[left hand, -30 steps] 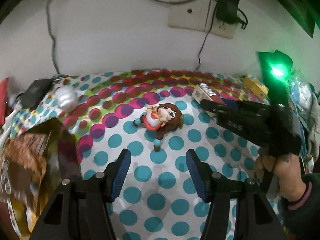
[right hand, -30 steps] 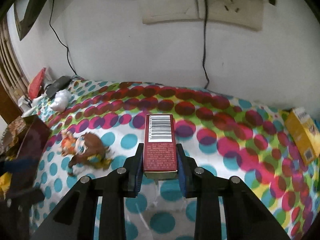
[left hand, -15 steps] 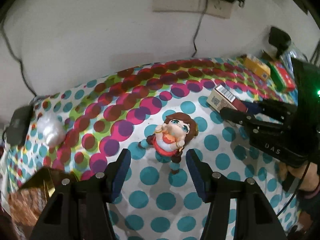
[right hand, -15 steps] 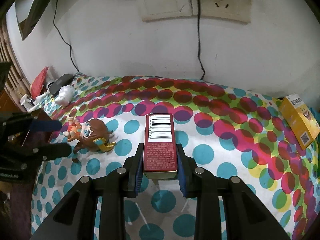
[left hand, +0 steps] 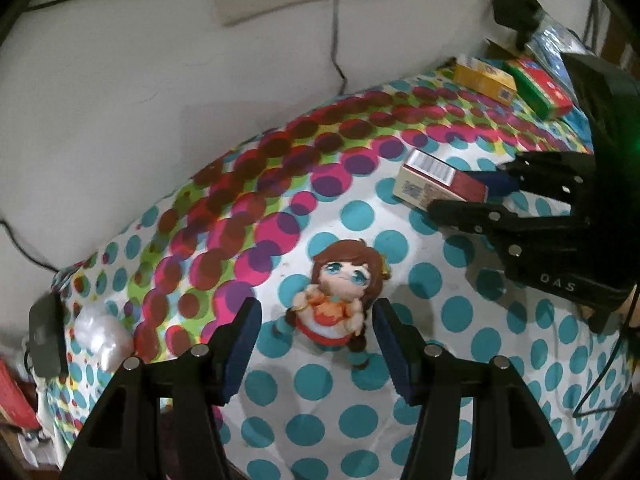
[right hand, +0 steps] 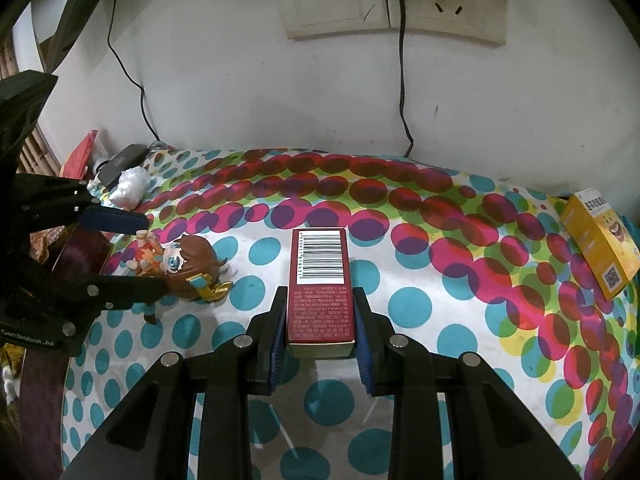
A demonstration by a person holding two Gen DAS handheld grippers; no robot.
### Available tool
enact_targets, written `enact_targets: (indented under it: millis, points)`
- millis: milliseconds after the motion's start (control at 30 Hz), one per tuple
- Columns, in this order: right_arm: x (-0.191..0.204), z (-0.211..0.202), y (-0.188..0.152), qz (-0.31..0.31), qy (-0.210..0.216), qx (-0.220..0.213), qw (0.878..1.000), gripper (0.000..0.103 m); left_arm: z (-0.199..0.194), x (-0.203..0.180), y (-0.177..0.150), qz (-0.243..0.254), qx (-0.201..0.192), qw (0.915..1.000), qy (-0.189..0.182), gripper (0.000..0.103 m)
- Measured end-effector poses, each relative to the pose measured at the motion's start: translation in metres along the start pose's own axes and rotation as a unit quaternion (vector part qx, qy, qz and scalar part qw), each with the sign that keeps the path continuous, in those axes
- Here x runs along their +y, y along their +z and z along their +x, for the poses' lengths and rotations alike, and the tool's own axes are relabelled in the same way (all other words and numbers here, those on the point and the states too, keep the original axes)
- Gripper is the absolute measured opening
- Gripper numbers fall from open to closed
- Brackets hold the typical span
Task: Organize objects
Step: 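Grasp the doll figurine with the left tool while the right holds the red box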
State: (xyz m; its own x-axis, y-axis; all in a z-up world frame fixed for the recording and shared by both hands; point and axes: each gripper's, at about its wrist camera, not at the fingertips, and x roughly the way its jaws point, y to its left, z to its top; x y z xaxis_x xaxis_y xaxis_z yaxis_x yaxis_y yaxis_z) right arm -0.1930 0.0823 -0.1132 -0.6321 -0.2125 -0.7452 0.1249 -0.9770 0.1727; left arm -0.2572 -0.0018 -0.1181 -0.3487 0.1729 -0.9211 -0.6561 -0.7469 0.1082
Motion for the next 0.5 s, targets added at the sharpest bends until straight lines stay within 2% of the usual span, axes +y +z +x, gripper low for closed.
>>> enact_targets:
  millis: [100,233,500]
  points:
    - [0.001,0.000,0.000,0.002,0.000,0.001,1.000,0.028,0.007,-0.006,0.001,0.018,0.017,0.9996,-0.012,0.059]
    - [0.000,0.000,0.000,0.003,0.001,0.001,1.000,0.028,0.017,-0.012,0.002,0.045,0.027,0.9986,0.012,0.059]
    - [0.001,0.001,-0.001,0.007,0.000,0.005,1.000,0.029,0.026,-0.004,0.007,0.024,0.032,0.9992,0.003,0.060]
